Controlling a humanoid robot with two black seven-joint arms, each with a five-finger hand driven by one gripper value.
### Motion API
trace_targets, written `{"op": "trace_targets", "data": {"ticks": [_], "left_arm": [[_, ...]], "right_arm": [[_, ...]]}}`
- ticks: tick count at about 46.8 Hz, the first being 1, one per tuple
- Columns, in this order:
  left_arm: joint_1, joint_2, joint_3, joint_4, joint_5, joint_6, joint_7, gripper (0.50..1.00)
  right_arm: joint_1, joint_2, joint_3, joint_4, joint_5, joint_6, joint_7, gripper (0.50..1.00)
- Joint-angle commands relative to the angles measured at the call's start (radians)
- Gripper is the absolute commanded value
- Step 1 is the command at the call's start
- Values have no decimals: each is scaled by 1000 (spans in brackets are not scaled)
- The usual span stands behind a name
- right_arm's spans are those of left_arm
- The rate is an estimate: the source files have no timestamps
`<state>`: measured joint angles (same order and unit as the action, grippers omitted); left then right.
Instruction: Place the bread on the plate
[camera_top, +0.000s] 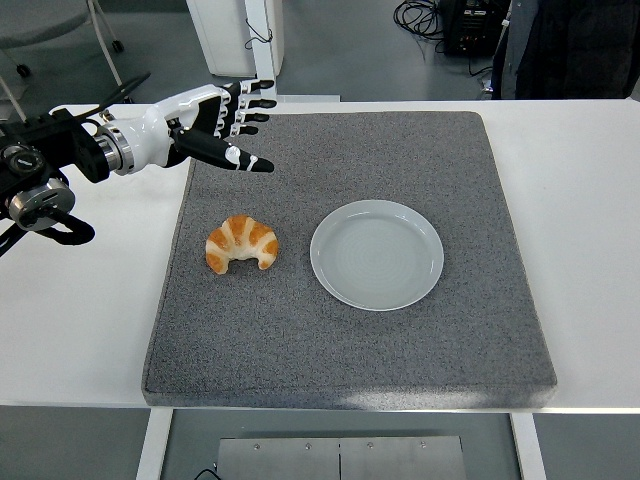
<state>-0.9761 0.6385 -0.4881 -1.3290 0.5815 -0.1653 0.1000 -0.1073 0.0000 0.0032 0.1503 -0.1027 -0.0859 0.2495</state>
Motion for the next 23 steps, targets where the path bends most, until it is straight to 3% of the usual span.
{"op": "trace_targets", "data": {"ticks": [1, 17, 23], "left_arm": [[-3, 1, 6, -10, 37, -3, 0, 993], [-12, 6, 25, -9, 352, -66, -11, 993], [-10, 6, 26, -9, 514, -68, -49, 993]], "right_arm": [[0, 0, 0, 0, -2, 0, -1, 1000], [0, 0, 0, 0, 0, 0, -1, 1000], [0, 0, 0, 0, 0, 0, -1, 1000]]}}
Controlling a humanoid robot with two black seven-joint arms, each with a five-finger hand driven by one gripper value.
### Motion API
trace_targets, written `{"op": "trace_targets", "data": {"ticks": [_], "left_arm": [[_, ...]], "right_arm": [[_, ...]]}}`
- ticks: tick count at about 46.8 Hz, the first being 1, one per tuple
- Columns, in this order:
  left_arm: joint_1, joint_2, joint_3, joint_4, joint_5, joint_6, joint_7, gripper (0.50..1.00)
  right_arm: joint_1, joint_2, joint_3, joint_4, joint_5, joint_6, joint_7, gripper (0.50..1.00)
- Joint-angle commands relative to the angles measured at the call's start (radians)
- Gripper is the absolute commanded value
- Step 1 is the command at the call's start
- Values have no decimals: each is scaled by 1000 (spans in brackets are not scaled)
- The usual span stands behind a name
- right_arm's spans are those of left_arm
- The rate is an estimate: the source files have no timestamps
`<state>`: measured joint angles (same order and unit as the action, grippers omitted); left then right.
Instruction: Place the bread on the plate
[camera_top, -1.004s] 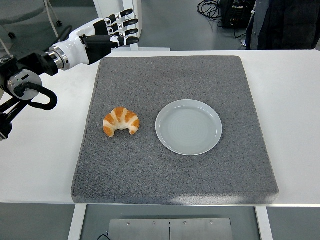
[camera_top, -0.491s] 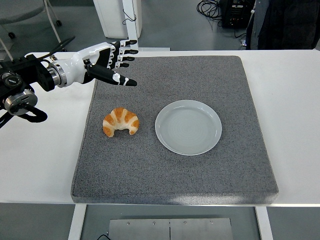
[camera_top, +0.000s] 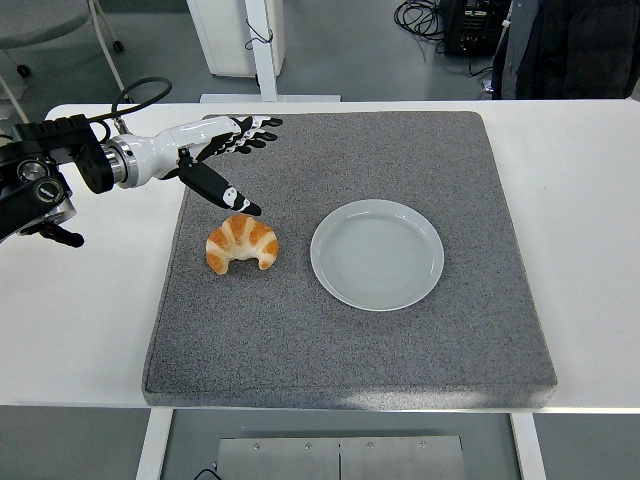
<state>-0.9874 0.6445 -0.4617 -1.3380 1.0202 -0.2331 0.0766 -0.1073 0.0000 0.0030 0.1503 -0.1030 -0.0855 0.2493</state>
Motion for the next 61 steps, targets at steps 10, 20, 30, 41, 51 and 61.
{"op": "trace_targets", "data": {"ticks": [10, 20, 30, 41, 51, 61], "left_arm": [[12, 0, 23, 0, 227, 1, -139, 992], [13, 4, 97, 6, 239, 47, -136, 990], [7, 14, 210, 6, 255, 179, -127, 992], [15, 6, 242, 22, 250, 181, -127, 990], [13, 1, 276, 43, 262, 212, -144, 989], [16, -8, 284, 49, 301, 239, -147, 987]], "right_arm": [[0, 0, 0, 0, 0, 0, -1, 1000], [0, 0, 0, 0, 0, 0, 1, 1000], [0, 0, 0, 0, 0, 0, -1, 1000], [0, 0, 0, 0, 0, 0, -1, 1000], [0, 0, 0, 0, 0, 0, -1, 1000], [0, 0, 0, 0, 0, 0, 1, 1000]]}}
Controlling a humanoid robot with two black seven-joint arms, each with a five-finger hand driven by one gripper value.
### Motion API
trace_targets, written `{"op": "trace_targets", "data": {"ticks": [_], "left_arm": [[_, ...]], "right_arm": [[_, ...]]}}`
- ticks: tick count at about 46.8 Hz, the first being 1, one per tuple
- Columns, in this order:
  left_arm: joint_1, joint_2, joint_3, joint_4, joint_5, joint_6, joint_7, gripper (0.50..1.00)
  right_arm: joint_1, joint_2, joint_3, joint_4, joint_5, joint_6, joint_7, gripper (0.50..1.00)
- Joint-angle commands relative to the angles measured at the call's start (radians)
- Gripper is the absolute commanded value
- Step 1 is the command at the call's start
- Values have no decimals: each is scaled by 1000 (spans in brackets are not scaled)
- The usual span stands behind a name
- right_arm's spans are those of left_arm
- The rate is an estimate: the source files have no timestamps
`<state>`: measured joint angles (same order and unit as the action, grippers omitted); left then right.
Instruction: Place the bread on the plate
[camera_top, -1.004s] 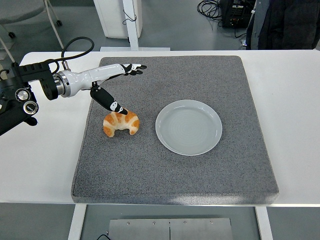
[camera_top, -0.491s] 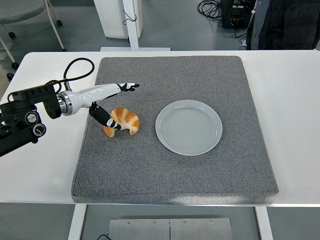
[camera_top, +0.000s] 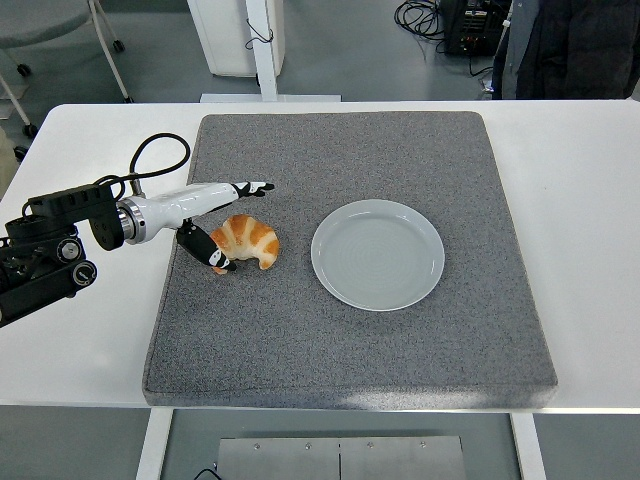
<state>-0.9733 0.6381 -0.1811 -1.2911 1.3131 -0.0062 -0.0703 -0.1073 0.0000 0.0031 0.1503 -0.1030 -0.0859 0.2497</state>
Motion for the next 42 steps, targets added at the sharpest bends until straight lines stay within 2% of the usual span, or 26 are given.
{"op": "trace_targets", "data": {"ticks": [1, 8, 17, 26, 28, 36, 39, 42], "left_arm": [[5, -1, 3, 6, 12, 15, -2, 987], [27, -17, 0, 18, 69, 43, -17, 981], [41, -35, 0, 22, 83, 48, -17, 954], [41, -38, 0, 35, 84, 58, -29, 807], [41, -38, -1, 38, 83, 58, -29, 750], [42, -37, -1, 38, 81, 58, -33, 583], [42, -35, -3, 38, 83, 60, -34, 500], [41, -31, -3, 36, 83, 58, -52, 500]], "right_arm": [[0, 0, 0, 0, 0, 0, 0, 1000], [0, 0, 0, 0, 0, 0, -1, 1000], [0, 0, 0, 0, -1, 2, 0, 1000], [0, 0, 0, 0, 0, 0, -1, 1000], [0, 0, 0, 0, 0, 0, -1, 1000], [0, 0, 0, 0, 0, 0, -1, 1000], [0, 0, 0, 0, 0, 0, 0, 1000], [0, 0, 0, 0, 0, 2, 0, 1000]]}}
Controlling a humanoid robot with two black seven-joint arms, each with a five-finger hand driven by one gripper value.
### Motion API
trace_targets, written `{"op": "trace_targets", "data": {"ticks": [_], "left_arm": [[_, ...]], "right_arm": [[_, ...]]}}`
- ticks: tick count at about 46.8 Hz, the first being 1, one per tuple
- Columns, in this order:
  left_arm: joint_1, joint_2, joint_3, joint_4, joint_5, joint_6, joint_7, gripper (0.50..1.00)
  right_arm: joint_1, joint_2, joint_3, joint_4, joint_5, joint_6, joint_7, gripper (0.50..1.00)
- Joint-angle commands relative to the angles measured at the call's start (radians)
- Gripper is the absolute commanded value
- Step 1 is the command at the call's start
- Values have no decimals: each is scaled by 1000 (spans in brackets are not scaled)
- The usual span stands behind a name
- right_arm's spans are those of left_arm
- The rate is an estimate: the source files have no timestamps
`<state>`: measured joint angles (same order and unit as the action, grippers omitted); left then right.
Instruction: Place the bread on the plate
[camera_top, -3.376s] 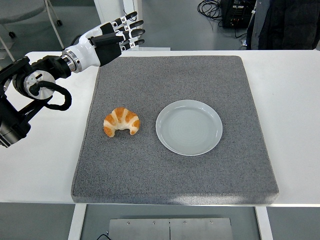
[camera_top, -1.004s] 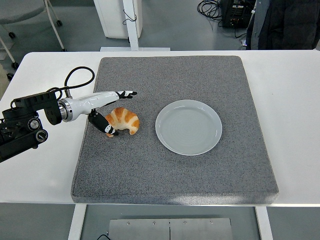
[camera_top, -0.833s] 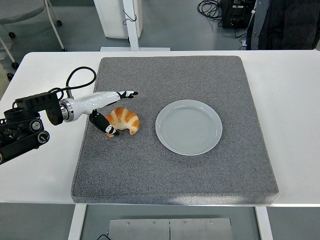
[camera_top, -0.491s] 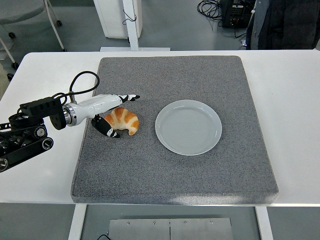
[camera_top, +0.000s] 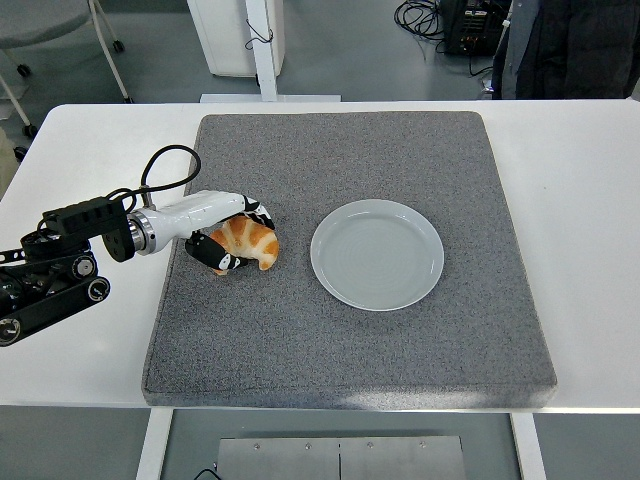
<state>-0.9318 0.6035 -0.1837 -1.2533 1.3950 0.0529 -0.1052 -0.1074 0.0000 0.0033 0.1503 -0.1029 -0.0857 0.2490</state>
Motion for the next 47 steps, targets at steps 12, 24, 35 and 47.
{"op": "trace_targets", "data": {"ticks": [12, 24, 35, 47], "left_arm": [[-21, 21, -2, -3, 1, -8, -133, 500], [-163, 56, 0, 0, -30, -68, -128, 500], [-263, 55, 1, 6, -100, -100, -105, 500], [-370, 53, 1, 6, -122, -172, -99, 500]], "right_arm": [[0, 0, 0, 0, 0, 0, 1, 1000], [0, 0, 0, 0, 0, 0, 0, 1000], [0, 0, 0, 0, 0, 0, 1, 1000], [0, 0, 0, 0, 0, 0, 0, 1000]]}}
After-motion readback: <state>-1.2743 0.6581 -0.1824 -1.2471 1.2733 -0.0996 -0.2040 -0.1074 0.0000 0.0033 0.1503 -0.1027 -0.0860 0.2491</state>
